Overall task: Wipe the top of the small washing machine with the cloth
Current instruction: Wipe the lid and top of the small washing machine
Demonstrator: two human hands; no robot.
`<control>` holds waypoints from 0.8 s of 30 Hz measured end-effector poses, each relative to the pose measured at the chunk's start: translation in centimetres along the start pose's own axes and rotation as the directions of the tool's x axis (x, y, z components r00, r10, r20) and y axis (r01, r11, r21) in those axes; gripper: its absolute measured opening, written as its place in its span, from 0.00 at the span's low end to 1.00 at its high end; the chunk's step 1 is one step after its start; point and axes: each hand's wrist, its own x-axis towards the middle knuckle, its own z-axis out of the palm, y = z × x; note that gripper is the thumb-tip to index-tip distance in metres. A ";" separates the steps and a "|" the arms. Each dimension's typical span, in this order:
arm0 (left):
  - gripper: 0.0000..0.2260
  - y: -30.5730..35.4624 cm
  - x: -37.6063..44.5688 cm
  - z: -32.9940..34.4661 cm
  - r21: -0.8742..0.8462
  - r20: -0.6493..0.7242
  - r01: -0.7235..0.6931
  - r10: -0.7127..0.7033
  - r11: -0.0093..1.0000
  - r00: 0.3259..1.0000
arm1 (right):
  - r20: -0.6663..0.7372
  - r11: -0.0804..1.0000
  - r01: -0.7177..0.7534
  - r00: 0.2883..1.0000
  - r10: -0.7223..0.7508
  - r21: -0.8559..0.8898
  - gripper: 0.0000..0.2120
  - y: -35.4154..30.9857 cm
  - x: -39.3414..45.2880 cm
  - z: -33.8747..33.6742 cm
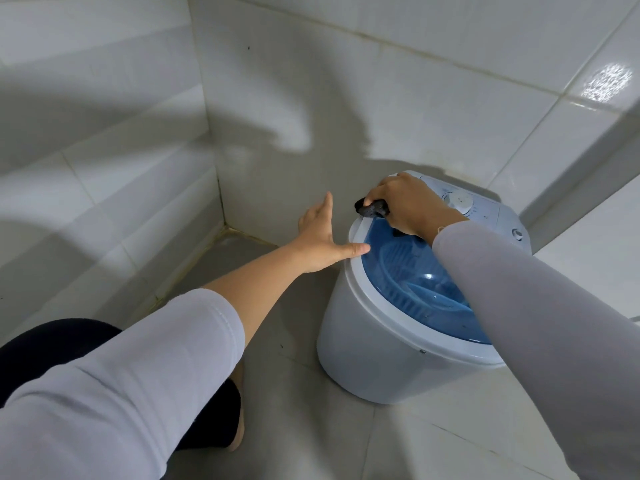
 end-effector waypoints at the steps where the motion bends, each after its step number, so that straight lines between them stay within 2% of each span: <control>1: 0.51 0.1 0.0 -0.1 0.020 0.006 -0.001 0.001 1.000 1.000 | -0.017 0.999 -0.028 0.999 0.029 0.042 0.21 0.1 0.0 -0.1; 4: 0.50 0.3 0.4 -0.7 0.075 0.027 0.000 -0.003 0.997 1.000 | -0.109 0.956 -0.159 0.976 0.190 0.246 0.18 1.5 -0.3 -1.5; 7: 0.48 0.7 1.6 -1.1 0.074 -0.004 0.001 -0.001 0.997 1.000 | -0.180 0.926 -0.203 0.946 0.270 0.318 0.15 3.5 -0.8 -3.6; 11: 0.44 1.6 3.6 -1.0 0.092 -0.039 0.003 0.001 0.996 0.999 | -0.148 0.934 -0.181 0.961 0.235 0.310 0.15 3.9 -1.0 -4.8; 16: 0.40 2.9 6.0 0.0 0.177 -0.043 -0.005 0.013 0.984 0.999 | -0.088 0.973 -0.098 0.989 0.118 0.208 0.21 3.4 -0.5 -2.8; 21: 0.42 3.8 7.9 0.5 0.239 -0.035 -0.005 0.013 0.971 0.999 | 0.070 0.991 -0.029 0.997 0.020 0.128 0.24 3.8 -0.7 -1.2; 24: 0.43 3.4 8.3 0.7 0.234 -0.027 0.001 0.005 0.972 1.000 | 0.065 0.994 -0.026 0.998 0.019 0.107 0.26 3.9 -1.0 -0.3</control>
